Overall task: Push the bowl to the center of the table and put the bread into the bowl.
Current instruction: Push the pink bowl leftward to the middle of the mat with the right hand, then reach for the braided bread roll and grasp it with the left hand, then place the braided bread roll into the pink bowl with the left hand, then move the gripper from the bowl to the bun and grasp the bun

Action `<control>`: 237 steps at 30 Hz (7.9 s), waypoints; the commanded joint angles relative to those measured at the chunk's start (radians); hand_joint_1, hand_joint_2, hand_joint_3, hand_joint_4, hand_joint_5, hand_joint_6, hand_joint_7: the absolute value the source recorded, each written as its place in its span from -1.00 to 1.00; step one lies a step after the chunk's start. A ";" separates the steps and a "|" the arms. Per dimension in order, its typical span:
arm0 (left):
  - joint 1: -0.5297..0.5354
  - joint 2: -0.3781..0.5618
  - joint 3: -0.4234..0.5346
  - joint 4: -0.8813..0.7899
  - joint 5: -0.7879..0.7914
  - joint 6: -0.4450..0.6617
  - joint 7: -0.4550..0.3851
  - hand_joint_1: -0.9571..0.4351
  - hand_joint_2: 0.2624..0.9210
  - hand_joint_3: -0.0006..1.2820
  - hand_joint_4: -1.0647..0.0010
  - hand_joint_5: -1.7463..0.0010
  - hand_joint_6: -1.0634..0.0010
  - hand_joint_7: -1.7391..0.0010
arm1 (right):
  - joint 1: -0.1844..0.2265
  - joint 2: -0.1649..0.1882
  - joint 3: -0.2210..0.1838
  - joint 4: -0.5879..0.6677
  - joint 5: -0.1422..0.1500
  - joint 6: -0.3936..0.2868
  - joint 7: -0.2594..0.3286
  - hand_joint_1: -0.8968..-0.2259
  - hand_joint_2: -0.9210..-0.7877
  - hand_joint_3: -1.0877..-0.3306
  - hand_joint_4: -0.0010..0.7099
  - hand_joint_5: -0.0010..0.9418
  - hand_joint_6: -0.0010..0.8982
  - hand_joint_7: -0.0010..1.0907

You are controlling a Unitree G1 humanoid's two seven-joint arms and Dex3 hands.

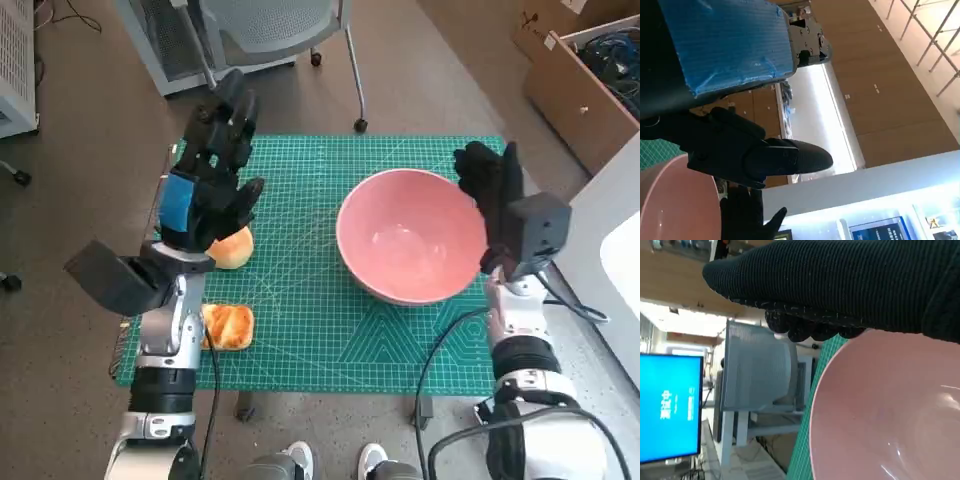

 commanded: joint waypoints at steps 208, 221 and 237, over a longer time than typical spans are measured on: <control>-0.311 0.123 -0.539 -0.043 0.761 0.503 -0.044 0.20 0.73 -0.92 0.48 0.72 0.62 0.49 | 0.222 0.020 0.010 -0.631 0.207 -0.195 0.299 -0.29 -1.00 -0.18 -0.40 -1.00 -0.45 -0.71; -0.236 0.177 -0.484 -0.077 0.775 0.302 0.126 -0.52 0.73 -0.96 0.99 1.00 0.85 0.76 | 0.246 0.009 0.018 -0.674 0.150 -0.187 0.235 -0.28 -1.00 -0.25 -0.43 -1.00 -0.47 -0.71; -0.078 0.396 -0.210 -0.358 0.598 0.258 0.030 -0.76 0.74 -0.99 1.00 1.00 0.83 0.81 | 0.245 0.014 0.023 -0.670 0.166 -0.173 0.241 -0.29 -1.00 -0.26 -0.43 -1.00 -0.50 -0.71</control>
